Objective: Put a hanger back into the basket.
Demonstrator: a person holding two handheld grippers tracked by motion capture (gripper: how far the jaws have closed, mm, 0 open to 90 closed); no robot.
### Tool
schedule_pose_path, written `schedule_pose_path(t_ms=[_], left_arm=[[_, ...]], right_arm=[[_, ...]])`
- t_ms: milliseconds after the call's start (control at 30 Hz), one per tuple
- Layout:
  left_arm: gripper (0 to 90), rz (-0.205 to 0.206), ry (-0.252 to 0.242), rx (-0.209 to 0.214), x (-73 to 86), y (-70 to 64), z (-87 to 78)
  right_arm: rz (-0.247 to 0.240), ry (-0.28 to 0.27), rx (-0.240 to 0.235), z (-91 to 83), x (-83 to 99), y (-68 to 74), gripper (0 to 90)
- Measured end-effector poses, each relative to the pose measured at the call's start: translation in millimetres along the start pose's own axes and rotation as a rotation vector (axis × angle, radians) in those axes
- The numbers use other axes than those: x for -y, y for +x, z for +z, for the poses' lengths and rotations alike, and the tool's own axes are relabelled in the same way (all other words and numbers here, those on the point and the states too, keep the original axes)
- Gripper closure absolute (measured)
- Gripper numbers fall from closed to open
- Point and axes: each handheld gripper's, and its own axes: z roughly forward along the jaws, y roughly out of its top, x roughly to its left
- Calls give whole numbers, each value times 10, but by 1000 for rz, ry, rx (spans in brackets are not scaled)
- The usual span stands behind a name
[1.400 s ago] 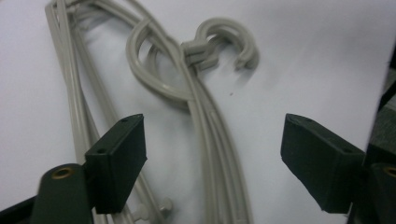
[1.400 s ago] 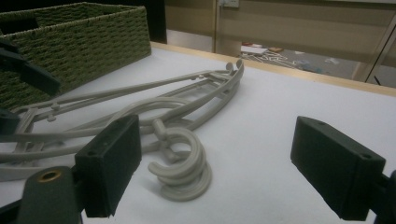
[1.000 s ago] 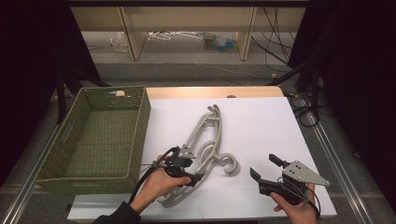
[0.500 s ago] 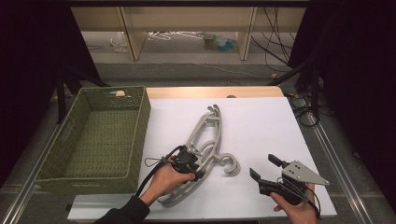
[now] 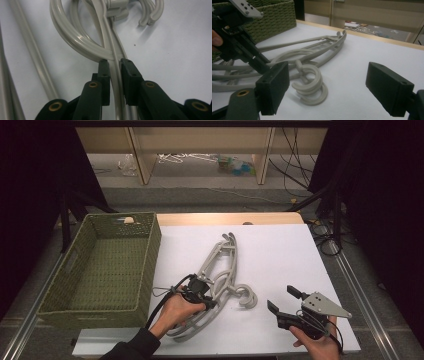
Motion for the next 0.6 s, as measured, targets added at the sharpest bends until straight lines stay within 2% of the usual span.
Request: schedule_pose_path(t_ms=[33,67,167,233,300,333,367,433,467,500,600], left_arm=[[783,-1,-5,5,4,10,-16],[784,-1,-10,-2,4,9,-32],[788,-22,-39,11,2,29,-113],[790,-39,-64,6,-4,32,-169],[798,-47,-77,15,-2,62,-213],[803,-50,-88,14,4,78,-245],[808,-70,-113,9,5,73,-259],[808,-86,-139,31,4,97,-296],[809,-98,-159,33,3,104,-309],[809,-103,-158,29,4,123,-334],[809,-147,-198,52,2,158,-369]], right_arm=[[10,-17,-6,19,10,3,201],[2,6,0,-5,3,-3,201],[1,11,-3,-9,-6,-3,201],[8,-27,-12,28,11,3,201],[1,11,-3,-11,-2,-4,201],[1,11,-3,-11,-5,-3,201],[1,3,-3,-4,-4,0,201],[9,-17,-10,19,10,4,201],[3,-10,-4,8,7,-2,201],[3,0,-3,-2,3,-4,201],[-1,14,-6,-9,-2,-3,200]])
